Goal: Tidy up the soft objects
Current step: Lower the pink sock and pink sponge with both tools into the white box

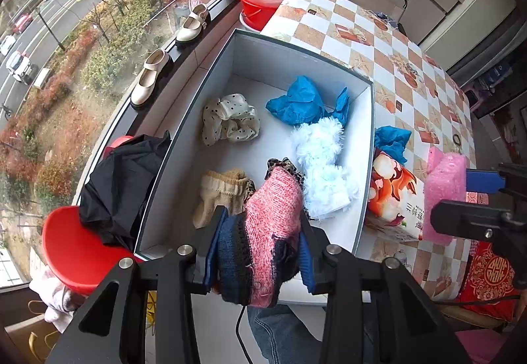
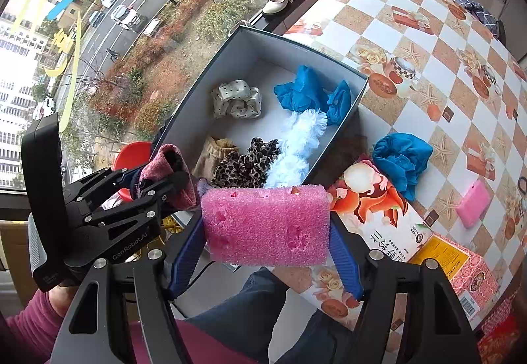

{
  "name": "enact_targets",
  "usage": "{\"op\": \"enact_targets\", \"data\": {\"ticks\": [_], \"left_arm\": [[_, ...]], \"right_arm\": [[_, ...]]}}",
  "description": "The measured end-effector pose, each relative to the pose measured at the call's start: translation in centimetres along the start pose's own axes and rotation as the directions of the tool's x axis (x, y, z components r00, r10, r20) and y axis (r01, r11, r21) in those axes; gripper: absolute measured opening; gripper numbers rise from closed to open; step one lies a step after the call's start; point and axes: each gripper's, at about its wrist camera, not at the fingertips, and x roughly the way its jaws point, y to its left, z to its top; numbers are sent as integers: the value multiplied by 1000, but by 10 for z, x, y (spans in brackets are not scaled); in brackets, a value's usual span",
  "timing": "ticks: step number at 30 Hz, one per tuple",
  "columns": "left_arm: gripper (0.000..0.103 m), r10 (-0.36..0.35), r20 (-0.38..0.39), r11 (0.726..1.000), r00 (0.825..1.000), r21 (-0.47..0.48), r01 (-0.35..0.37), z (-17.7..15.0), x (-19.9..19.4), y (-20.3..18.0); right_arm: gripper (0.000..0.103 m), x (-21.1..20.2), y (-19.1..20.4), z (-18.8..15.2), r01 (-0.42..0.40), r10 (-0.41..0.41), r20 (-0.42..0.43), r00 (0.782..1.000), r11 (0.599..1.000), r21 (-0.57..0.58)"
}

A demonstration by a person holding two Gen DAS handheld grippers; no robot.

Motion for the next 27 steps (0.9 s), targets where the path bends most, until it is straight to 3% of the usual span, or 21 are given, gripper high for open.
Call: {"op": "enact_targets", "data": {"ticks": [27], "left_arm": [[42, 5, -4, 1000, 1000, -23, -5, 2, 6, 3]], "right_arm": [[72, 5, 18, 19, 15, -15, -5, 1000, 998, -57]]}}
